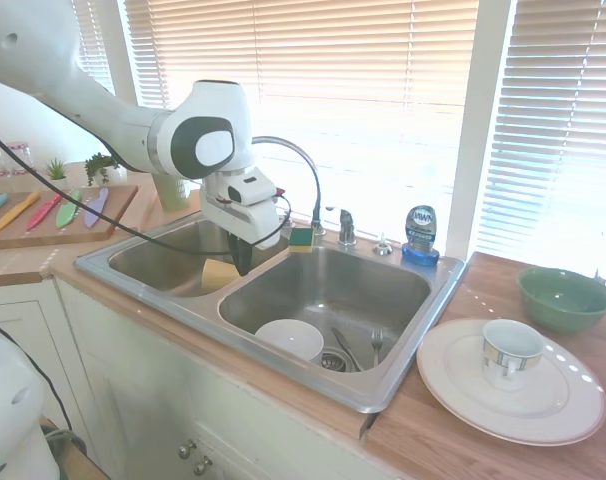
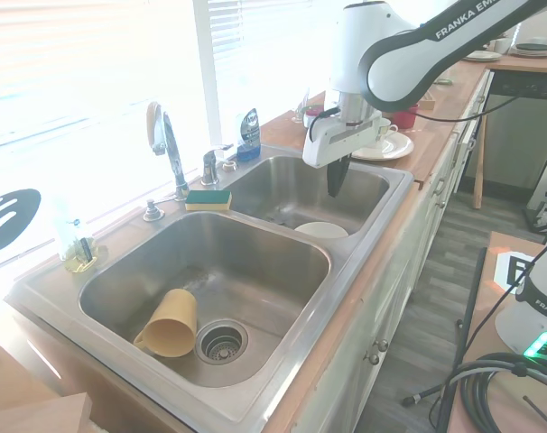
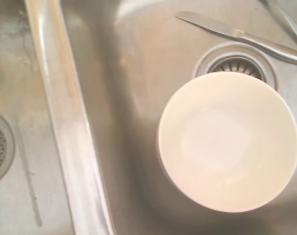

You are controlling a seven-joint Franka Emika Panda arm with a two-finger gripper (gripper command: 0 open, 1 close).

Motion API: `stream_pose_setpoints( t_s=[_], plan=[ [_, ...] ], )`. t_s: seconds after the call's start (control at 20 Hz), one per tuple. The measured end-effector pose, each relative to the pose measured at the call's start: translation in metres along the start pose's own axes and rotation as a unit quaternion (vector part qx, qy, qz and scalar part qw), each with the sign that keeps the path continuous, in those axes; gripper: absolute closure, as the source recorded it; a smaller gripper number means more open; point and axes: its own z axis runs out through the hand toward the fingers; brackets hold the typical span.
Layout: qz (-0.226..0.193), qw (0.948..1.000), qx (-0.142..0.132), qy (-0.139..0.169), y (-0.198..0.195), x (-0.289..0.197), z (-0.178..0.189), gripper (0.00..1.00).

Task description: Turn off the faucet

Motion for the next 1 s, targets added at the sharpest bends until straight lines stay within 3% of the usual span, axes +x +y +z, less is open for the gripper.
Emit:
stream_pose_setpoints(
  t_s=[0.05,0.1,1.0],
  plan=[
    [0.0,1.0,0.001,0.0,0.0002,0.0003,-0.0006,1.0],
    [0.001,1.0,0.002,-0.001,0.0004,0.0007,-0.0014,0.0],
    [0.017,0.9998,0.008,-0.006,0.0072,0.0053,0.0006,0.0]
  ],
)
